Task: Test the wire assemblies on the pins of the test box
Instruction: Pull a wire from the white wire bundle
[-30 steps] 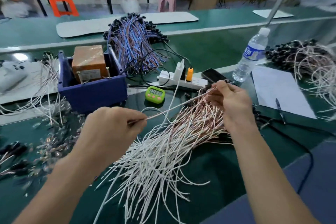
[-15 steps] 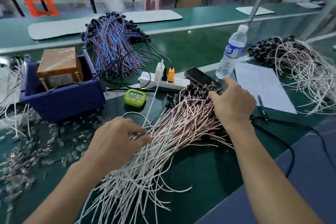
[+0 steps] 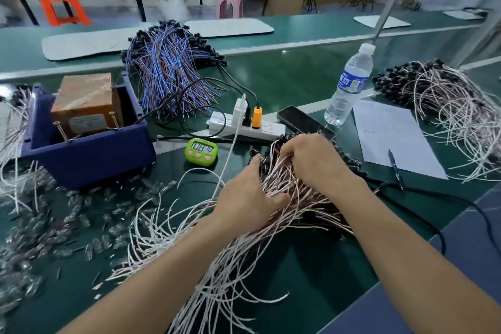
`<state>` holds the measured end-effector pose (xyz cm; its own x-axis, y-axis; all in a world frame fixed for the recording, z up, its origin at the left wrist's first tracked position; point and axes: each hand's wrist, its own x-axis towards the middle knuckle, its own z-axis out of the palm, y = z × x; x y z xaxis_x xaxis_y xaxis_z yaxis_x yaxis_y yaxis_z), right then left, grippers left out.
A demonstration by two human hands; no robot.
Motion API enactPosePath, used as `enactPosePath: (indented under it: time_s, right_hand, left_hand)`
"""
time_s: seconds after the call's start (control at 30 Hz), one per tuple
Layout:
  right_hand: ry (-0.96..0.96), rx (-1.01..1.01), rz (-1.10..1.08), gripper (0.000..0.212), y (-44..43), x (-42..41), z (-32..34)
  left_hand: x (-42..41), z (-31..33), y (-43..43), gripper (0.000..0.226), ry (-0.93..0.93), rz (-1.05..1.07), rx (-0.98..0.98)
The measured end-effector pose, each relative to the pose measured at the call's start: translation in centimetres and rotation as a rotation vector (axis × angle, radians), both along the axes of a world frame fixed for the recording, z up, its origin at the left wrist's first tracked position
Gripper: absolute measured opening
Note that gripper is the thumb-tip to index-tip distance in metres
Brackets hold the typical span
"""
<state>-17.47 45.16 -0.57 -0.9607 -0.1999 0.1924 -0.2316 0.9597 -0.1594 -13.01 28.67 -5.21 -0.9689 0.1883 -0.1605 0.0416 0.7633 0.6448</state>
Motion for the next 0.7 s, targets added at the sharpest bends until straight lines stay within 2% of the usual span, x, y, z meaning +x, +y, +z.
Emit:
enactPosePath:
  time_s: [0.07, 0.13, 0.17, 0.23, 0.3, 0.37, 0.43, 0.47, 0.53, 0.6, 0.7]
  right_hand:
    - [0.164, 0.031, 0.032, 0.038, 0.9, -0.2, 0.2]
    - [0.248, 0.060, 0.141, 0.037, 1.4, -0.2, 0.4]
    - [0.233, 0.092, 0.203, 0.037, 1.4, -0.2, 0.4]
    - [0.078, 0.188, 0.272, 0.038, 1.1, -0.2, 0.2]
    - [-0.063, 0.201, 0.229, 0.042, 1.2, -0.3, 0.0]
    - [-0.125, 0.056, 0.116, 0.045, 1.4, -0.3, 0.4]
    - [-0.080, -0.160, 0.043, 0.047, 1.3, -0.2, 0.8]
    - [-0.080, -0.206, 0.057, 0.046, 0.9, -0.2, 0.7]
    - [-0.153, -0.112, 0.187, 0.037, -0.3, 0.1, 0.1]
    - [-0.197, -0.004, 0.256, 0.033, -0.7, 0.4, -1.4]
    - [-0.087, -0.019, 0.193, 0.034, 0.0, 1.1, -3.3]
  left_hand:
    - [0.2, -0.3, -0.1, 0.094, 0.050, -0.019, -0.007]
    - [0.0, 0.0, -0.3, 0.078, 0.088, -0.075, 0.017]
    - [-0.2, 0.1, -0.4, 0.073, 0.097, -0.105, 0.033]
    - [-0.5, 0.3, -0.4, 0.068, 0.081, -0.155, 0.061]
    - [-0.8, 0.3, -0.5, 0.064, 0.053, -0.180, 0.080]
    - [-0.9, 0.1, -0.7, 0.059, 0.058, -0.190, 0.081]
    - [-0.9, 0.1, -0.9, 0.055, 0.057, -0.223, 0.072]
    - [-0.8, 0.3, -0.8, 0.053, 0.044, -0.247, 0.074]
    - [-0.2, 0.6, -0.9, 0.049, 0.023, -0.276, 0.096]
    - [0.8, 0.7, -1.2, 0.057, 0.005, -0.291, 0.106]
    - [2.1, 0.2, -2.6, 0.076, 0.007, -0.288, 0.025]
